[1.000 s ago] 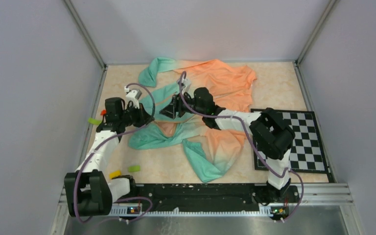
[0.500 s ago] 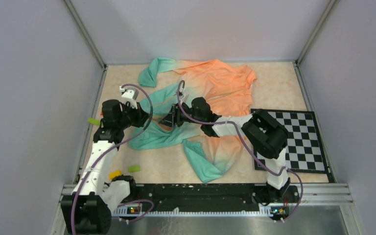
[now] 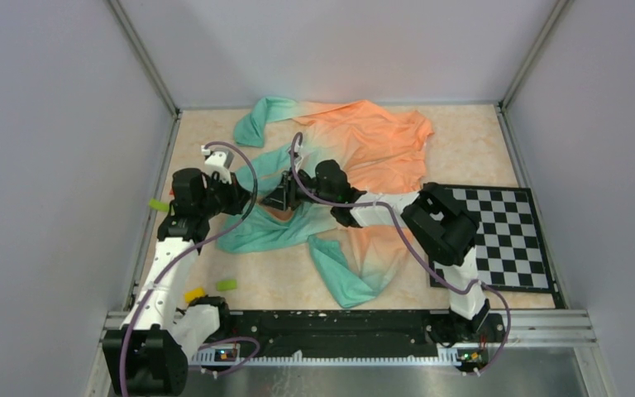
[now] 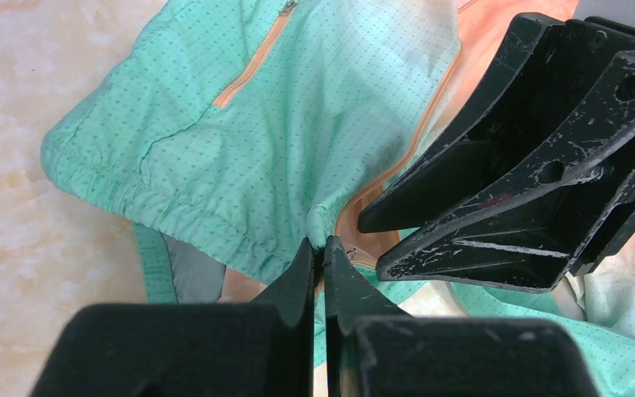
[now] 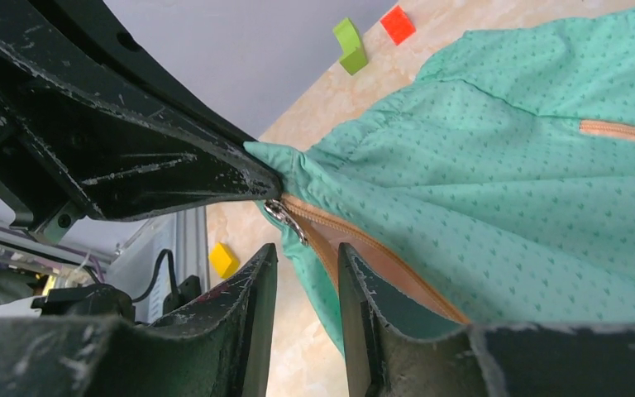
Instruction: Zip up the jacket
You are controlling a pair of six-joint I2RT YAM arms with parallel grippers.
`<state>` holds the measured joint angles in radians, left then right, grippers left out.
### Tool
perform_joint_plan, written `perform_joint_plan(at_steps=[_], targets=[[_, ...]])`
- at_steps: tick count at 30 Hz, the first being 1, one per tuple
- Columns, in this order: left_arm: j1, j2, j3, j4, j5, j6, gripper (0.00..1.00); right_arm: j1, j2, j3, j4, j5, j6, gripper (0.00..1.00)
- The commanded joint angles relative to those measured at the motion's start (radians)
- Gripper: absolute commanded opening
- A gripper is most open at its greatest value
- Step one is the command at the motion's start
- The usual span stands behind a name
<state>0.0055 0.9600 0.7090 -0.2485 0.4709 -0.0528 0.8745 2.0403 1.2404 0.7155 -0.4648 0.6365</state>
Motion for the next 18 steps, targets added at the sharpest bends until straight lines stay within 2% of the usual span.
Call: perform_joint_plan(at_steps=[1, 9, 18], targets=[[-0.028, -0.016, 0.008, 0.026, -0.007, 0.01, 0.0, 0.02, 0.017, 0.059, 0.037, -0.007, -0.026, 0.32], [-0.03, -0.007, 0.008, 0.025, -0.01, 0.008, 0.0, 0.036, 0.05, 0.076, 0.056, -0.033, -0.029, 0.33], [-0.031, 0.0, 0.008, 0.023, -0.008, 0.011, 0.0, 0.043, 0.035, 0.075, 0.033, 0.005, -0.066, 0.29]])
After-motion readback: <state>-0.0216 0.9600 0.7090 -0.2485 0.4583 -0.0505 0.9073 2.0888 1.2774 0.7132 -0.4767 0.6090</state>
